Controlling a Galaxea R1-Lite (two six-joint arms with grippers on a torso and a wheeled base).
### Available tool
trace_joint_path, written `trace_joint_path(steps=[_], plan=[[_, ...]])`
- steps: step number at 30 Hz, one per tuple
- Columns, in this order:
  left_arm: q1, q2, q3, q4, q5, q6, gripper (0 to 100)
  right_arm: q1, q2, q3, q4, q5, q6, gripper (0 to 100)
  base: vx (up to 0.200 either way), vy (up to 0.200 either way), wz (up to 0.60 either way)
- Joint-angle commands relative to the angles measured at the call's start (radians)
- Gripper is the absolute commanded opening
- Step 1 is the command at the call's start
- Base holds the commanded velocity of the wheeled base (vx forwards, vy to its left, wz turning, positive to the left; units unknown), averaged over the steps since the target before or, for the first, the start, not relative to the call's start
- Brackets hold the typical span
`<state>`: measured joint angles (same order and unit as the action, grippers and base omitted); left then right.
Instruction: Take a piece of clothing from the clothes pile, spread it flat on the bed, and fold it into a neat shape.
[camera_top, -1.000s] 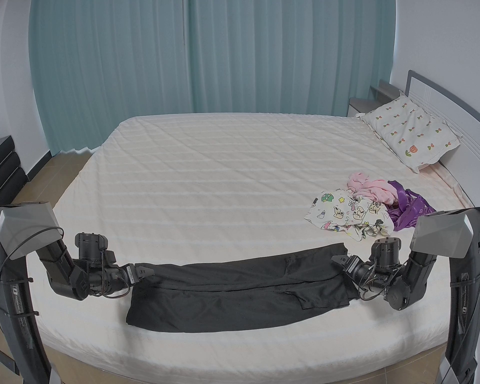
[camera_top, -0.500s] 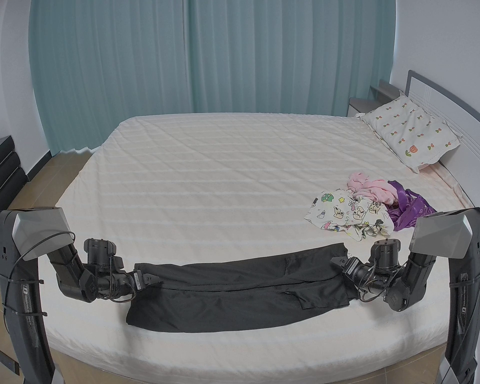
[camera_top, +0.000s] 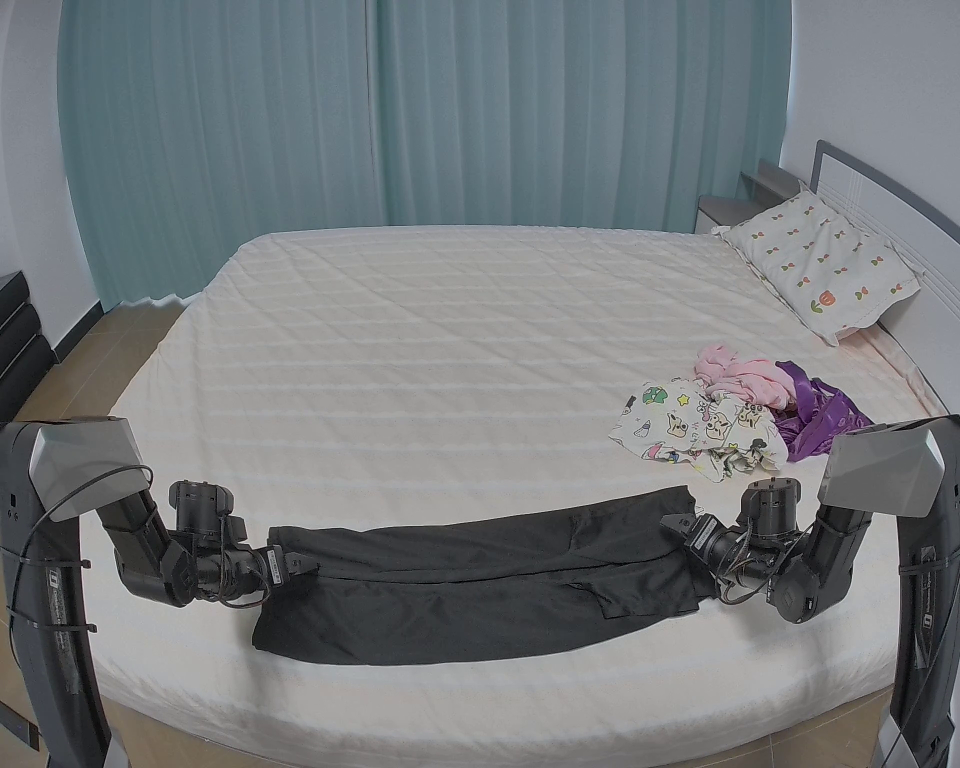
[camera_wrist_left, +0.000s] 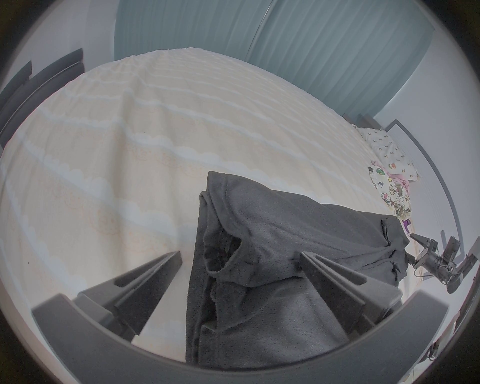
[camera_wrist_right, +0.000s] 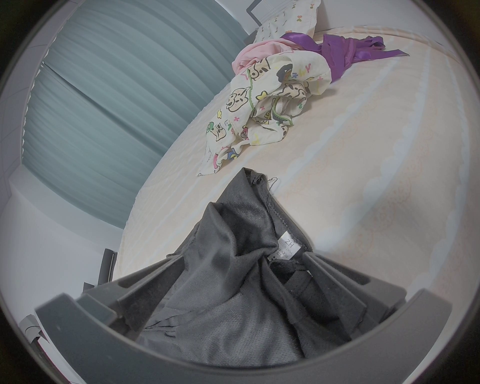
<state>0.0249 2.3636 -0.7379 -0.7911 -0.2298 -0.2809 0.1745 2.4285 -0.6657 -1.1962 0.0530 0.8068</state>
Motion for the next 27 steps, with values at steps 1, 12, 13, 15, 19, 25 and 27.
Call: trace_joint_path(steps=[1, 12, 13, 15, 19, 25, 27], plan=[[0.000, 0.009, 0.000, 0.000, 0.001, 0.000, 100, 0.000, 0.003, 0.000, 0.000, 0.001, 0.000, 100, 0.000, 0.000, 0.00], [-0.022, 0.005, 0.002, 0.000, 0.001, 0.000, 100, 0.002, 0.003, 0.000, 0.000, 0.004, 0.002, 100, 0.000, 0.000, 0.00], [-0.022, 0.005, 0.002, 0.000, 0.001, 0.000, 100, 0.002, 0.003, 0.000, 0.000, 0.004, 0.002, 100, 0.000, 0.000, 0.00], [-0.028, 0.005, 0.002, 0.000, 0.001, 0.000, 100, 0.002, 0.003, 0.000, 0.000, 0.004, 0.002, 100, 0.000, 0.000, 0.00], [-0.029, 0.005, 0.002, 0.000, 0.001, 0.000, 100, 0.002, 0.003, 0.000, 0.000, 0.004, 0.002, 100, 0.000, 0.000, 0.00], [-0.028, 0.005, 0.000, 0.000, 0.001, -0.001, 100, 0.005, 0.003, 0.000, -0.002, 0.004, 0.002, 100, 0.000, 0.000, 0.00], [-0.029, 0.006, 0.000, 0.000, 0.000, 0.000, 100, 0.005, 0.003, 0.000, -0.002, 0.004, 0.002, 100, 0.000, 0.000, 0.00]])
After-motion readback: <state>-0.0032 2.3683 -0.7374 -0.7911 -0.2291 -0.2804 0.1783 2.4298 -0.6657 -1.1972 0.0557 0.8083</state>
